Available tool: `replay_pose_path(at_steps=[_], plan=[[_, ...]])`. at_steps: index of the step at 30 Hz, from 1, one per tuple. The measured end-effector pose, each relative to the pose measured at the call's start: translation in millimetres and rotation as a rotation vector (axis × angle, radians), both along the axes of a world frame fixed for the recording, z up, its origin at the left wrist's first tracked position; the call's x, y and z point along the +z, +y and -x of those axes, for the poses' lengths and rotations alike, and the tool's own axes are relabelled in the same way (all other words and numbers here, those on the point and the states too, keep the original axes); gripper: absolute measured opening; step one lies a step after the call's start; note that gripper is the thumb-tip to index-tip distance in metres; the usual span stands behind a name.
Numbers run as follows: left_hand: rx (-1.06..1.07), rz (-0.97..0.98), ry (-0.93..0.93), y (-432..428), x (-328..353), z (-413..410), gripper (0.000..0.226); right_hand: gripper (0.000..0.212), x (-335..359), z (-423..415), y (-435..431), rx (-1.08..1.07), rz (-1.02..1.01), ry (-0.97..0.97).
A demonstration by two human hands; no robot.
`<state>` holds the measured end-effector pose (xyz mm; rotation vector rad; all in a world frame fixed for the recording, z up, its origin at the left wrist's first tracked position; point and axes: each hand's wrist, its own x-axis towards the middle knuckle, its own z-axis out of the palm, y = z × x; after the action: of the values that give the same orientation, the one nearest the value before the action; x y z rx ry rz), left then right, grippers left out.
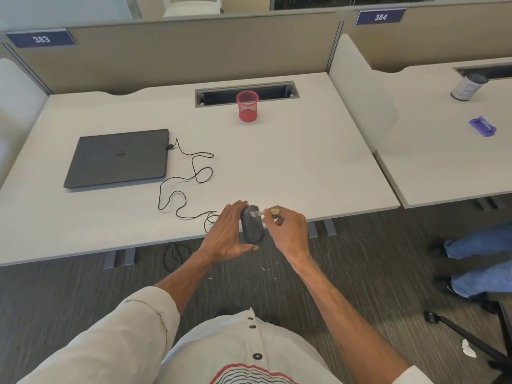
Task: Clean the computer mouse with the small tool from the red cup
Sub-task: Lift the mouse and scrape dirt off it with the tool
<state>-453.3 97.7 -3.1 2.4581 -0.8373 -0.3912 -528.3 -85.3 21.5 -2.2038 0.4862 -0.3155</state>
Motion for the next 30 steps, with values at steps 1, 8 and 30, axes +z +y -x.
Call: replay_pose_path(at_steps=[1,8,30], plan=[[0.0,-0.004,-0.002,-0.3,-0.3,-0.2,0.127,0.022,-0.5,1.2,1.0,-0.002,0.006,0.015],[0.004,0.008,-0.002,-0.4,-1.7,1.9,0.127,0.024,-5.2,8.0,2.3,0.016,0.061,0.099],[0.001,0.032,0.021,6.3,-3.8,0.7,0.127,0.021,-4.6,16.8,-4.5,-0.209,-0.041,0.017]])
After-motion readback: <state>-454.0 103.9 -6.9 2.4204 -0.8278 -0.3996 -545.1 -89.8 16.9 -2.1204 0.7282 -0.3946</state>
